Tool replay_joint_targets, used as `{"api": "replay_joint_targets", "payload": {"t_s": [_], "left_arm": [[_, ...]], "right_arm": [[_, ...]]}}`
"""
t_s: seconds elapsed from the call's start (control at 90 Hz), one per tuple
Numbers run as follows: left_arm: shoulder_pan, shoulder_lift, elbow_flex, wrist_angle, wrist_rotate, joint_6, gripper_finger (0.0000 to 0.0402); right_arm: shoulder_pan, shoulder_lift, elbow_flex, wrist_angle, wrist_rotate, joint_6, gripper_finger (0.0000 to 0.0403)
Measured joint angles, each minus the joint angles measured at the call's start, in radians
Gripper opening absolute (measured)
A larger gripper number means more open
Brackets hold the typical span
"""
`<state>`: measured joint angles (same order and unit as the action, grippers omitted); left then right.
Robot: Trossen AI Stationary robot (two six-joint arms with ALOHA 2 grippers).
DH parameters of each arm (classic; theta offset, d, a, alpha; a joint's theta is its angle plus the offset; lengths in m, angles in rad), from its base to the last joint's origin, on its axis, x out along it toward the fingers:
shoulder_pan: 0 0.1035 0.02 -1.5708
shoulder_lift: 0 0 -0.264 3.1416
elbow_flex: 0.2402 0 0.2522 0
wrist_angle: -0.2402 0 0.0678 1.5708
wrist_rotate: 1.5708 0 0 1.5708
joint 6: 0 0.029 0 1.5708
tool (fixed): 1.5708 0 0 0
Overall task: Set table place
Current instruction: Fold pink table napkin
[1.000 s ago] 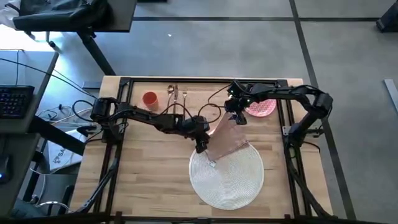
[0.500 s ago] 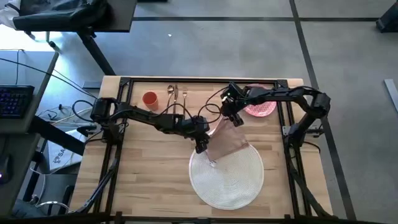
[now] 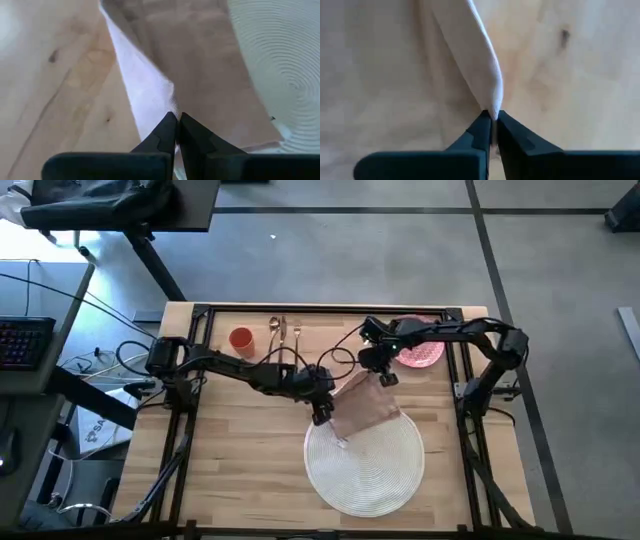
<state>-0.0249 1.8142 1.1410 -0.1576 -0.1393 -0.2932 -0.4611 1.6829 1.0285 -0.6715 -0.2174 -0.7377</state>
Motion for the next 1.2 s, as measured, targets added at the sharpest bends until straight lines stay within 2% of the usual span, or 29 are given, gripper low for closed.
{"api": "replay_joint_targets", "payload": {"t_s": [0.267,0.456,0.744,0.922,1.1,1.2], "left_arm": [[-0.036,-0.002,0.054,-0.003,0.001,0.069,0.0],[-0.08,-0.002,0.06,0.002,0.006,0.07,0.0],[-0.138,-0.002,0.06,0.008,0.006,0.056,0.0],[-0.16,0.03,0.06,0.033,0.043,0.019,0.0],[-0.169,0.067,0.06,0.032,0.051,-0.02,0.0001],[-0.168,0.077,0.06,0.023,0.065,-0.044,0.0008]], "right_arm": [[0.067,-0.113,0.005,-0.166,-0.02,0.056,0.0],[0.152,-0.12,0.004,-0.224,-0.044,0.166,0.0],[0.292,-0.133,-0.06,-0.223,-0.023,0.321,0.0],[0.382,-0.136,-0.11,-0.127,-0.021,0.367,0.0],[0.432,-0.136,-0.152,-0.057,-0.015,0.416,0.0002],[0.441,-0.135,-0.169,-0.037,-0.014,0.416,0.0018]]}}
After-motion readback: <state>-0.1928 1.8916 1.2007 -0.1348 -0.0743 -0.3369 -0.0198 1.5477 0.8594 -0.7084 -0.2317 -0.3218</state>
